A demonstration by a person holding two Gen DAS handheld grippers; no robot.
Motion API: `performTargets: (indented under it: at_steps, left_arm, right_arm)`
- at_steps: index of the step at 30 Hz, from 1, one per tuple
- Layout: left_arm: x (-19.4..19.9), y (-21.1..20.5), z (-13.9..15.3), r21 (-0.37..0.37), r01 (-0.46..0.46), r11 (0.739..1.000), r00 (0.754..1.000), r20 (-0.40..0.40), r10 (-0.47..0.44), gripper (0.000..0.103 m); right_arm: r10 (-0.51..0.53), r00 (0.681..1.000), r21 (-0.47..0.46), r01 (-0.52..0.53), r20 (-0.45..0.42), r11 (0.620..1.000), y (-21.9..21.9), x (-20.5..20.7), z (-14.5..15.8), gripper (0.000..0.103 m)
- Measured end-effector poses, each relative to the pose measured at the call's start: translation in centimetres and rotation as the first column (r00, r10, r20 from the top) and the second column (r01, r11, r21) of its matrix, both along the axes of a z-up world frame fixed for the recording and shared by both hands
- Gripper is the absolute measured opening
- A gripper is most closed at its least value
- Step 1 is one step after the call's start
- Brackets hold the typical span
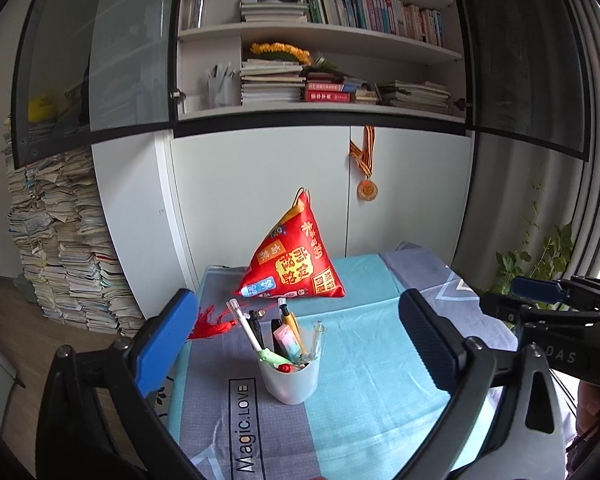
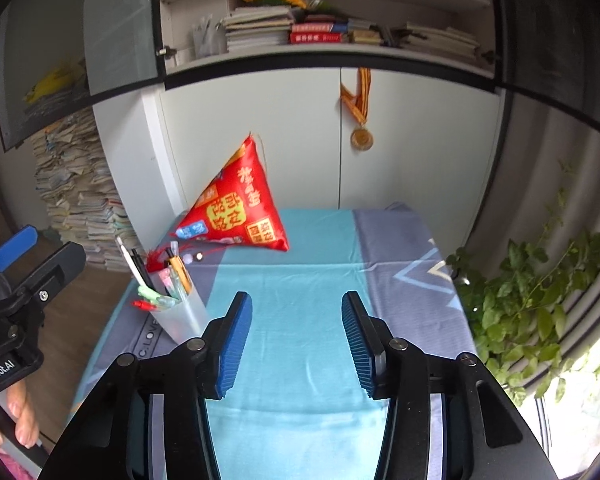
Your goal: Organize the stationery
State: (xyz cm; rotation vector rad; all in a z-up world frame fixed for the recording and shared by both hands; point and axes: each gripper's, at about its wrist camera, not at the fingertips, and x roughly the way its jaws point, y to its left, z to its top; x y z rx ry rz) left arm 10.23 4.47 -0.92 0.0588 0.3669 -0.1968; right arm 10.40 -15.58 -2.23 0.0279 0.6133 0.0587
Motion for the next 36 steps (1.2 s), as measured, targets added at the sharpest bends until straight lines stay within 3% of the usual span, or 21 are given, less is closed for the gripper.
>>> performTargets:
  at_steps: [3, 12, 16, 21, 29, 36]
  left_arm:
    - [-1.1, -0.6, 0.4, 0.005, 0.002, 1.0, 1.0, -0.006, -0.002, 0.102]
    - [-5.0, -1.9, 2.0, -0.006, -0.006, 1.0, 1.0, 0.008, 0.006, 0.102]
    - [-7.3, -2.4, 2.7, 0.009, -0.006, 1.0, 0.999, 0.04, 0.005, 0.102]
    - [-9.7, -2.6, 3.3, 0.009, -0.003, 1.0, 0.998, 0.07, 0.003, 0.102]
    - [-12.8, -2.5, 4.4, 0.001, 0.006, 1.0, 0.992, 0.127, -0.006, 0.102]
    - [-13.6, -2.3, 4.2, -0.012, 0.017, 1.0, 0.992, 0.128, -0.015, 0.102]
  right_arm:
    - [-0.009, 0.999, 0.009, 0.008, 0.04, 1.0, -0.4, -1.7, 1.2, 0.059]
    - [-0.027, 0.99, 0.008, 0.026, 0.141, 1.0, -1.6, -7.1, 4.0, 0.062]
    - [-0.017, 0.982, -0.005, 0.018, 0.187, 1.0, -1.5, -9.6, 4.8, 0.071]
    - [0.001, 0.971, -0.037, 0.008, 0.24, 0.999, -0.9, -12.6, 5.6, 0.072]
    - [-0.016, 0.959, -0.002, 0.017, 0.283, 1.0, -1.4, -15.4, 6.6, 0.078]
    - [-0.008, 0.948, -0.017, 0.014, 0.317, 1.0, -1.0, -17.2, 6.9, 0.079]
